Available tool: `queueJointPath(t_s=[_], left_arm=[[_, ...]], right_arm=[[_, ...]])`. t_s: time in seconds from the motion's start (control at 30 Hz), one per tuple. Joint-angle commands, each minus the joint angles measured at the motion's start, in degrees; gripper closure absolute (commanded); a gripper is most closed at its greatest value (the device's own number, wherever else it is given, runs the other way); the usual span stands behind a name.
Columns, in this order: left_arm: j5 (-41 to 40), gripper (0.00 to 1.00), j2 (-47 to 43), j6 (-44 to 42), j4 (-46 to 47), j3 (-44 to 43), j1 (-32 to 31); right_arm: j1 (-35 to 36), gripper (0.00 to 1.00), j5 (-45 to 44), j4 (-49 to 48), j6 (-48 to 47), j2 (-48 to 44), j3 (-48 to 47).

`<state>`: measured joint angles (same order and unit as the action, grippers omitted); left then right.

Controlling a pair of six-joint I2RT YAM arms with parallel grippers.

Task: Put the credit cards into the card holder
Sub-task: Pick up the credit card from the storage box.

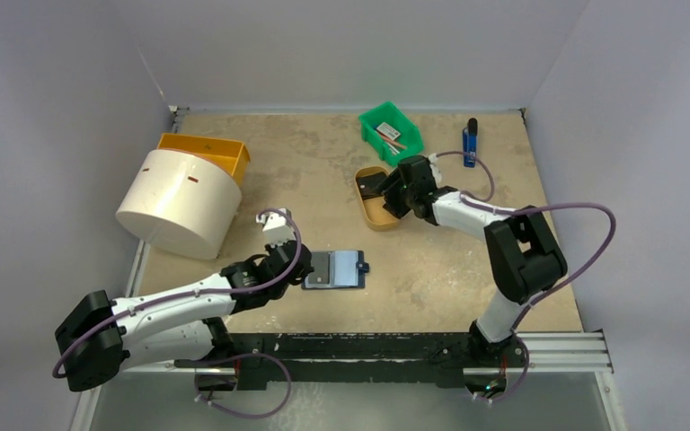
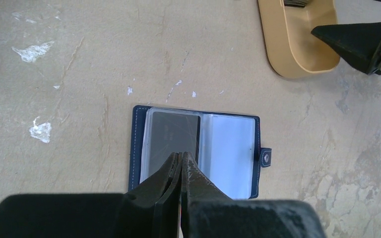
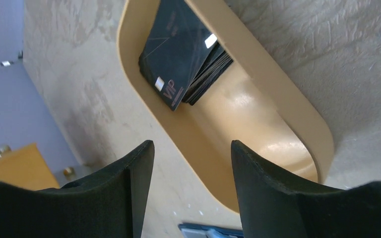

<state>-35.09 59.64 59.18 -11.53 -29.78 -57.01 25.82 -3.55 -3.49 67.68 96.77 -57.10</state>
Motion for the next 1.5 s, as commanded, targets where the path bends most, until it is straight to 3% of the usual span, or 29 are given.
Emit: queueJointPath(t_s=[0.0,0.37,0.73,1.23,1.47], left_arm=[[-2.75,1.0,-1.91,0.91,-0.61,-1.25,0.24],[-4.27,1.0,-3.03,0.34,-2.37,-1.31,0.28],[-4.93,1.0,-3.54,1.74,-2.74,-0.48,0.18],[-4.42,1.0,-3.03,2.08,-2.75,-0.51,0.21],[-3.77,1.0,-2.69,1.91,-2.27,-0.49,0.18]], right_arm=[[0.02,0.4,-2.61,-2.69,13.13,2.76,-3.14],[0.15,0.41,-8.99,3.38,16.91,11.39,-12.93],[0.38,0.42,-8.64,9.34,16.95,15.05,-16.58],[0.64,0.64,-6.73,6.53,15.55,13.88,-12.29],[0.72,0.68,-7.04,5.96,15.48,12.46,-10.18]])
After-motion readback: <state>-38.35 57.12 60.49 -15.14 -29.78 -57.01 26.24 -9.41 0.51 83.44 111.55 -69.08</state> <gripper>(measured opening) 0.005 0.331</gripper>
